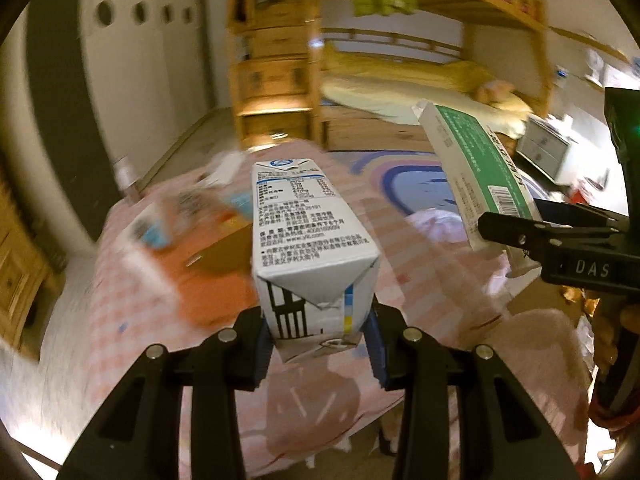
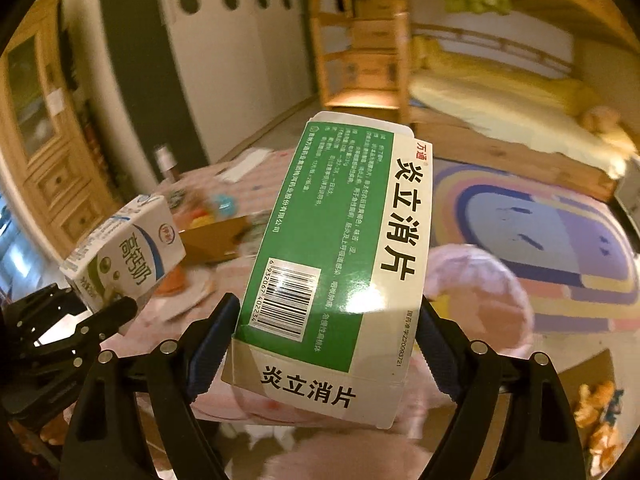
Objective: Collect trash
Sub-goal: 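Carry carton and box to the wastebasket and open both tools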
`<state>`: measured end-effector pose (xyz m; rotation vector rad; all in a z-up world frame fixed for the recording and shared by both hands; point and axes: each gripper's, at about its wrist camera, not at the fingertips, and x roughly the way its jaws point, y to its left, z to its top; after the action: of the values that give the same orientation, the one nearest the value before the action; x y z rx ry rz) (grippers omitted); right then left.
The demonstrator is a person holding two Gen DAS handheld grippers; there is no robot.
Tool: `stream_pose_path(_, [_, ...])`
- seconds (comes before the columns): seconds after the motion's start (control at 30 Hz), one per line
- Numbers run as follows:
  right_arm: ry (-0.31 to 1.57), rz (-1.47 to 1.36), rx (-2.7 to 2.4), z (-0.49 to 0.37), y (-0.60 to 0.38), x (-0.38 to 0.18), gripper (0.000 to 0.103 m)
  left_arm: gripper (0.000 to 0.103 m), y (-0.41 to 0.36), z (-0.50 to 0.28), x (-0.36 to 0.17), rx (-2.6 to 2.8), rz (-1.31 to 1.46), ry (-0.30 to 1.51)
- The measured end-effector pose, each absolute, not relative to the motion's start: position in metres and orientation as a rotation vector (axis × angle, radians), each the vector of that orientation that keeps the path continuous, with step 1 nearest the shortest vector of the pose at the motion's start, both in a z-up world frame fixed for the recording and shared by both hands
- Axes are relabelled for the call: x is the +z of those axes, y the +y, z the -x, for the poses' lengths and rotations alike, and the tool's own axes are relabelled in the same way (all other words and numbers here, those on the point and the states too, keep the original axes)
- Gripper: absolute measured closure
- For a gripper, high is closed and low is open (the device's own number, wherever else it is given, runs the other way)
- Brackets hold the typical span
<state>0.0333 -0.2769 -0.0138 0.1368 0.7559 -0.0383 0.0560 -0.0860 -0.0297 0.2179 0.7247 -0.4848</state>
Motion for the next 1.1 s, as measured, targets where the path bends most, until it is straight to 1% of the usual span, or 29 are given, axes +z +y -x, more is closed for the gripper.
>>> stream_pose_path(0.17, [0.766,-0.166,-0.165,-0.022,-0.337,-0.025,0.019,0.066,-0.156,-0.066,-0.033,-0.612,-0.276,0.714])
stream_pose_path(0.4, [0.842,-0.208,-0.280,-0.032,-0.406,-0.063,0.018,0.066,-0.242,-0.089,-0.050,-0.778,-0.302,0.737])
stream_pose_path(0.63, [0.887,-0.229,-0.291,-0.054,-0.441,-0.092,0.018,0.065,-0.295,-0.121,-0.064,-0.843,-0.293,0.759])
stream_pose_path(0.67, [0.889,-0.230,-0.289,-0.057,-0.441,-0.095,0.018,0.063,-0.297,-0.125,-0.065,-0.841,-0.287,0.765])
stream_pose_path(0.7, [0.892,-0.232,-0.279,-0.060,-0.444,-0.099,0.017,0.045,-0.299,-0.131,-0.067,-0.834,-0.280,0.774])
stream_pose_path(0.73, [0.904,-0.232,-0.278,-0.063,-0.443,-0.102,0.015,0.031,-0.299,-0.136,-0.068,-0.813,-0.265,0.777])
stream_pose_path(0.93, [0.915,-0.283,-0.291,-0.057,-0.446,-0.105,0.015,0.030,-0.270,-0.144,-0.072,-0.718,-0.232,0.782])
stream_pose_path(1.1, [0.845,-0.318,-0.262,-0.035,-0.430,-0.077,0.015,0.030,-0.231,-0.132,-0.066,-0.625,-0.233,0.780])
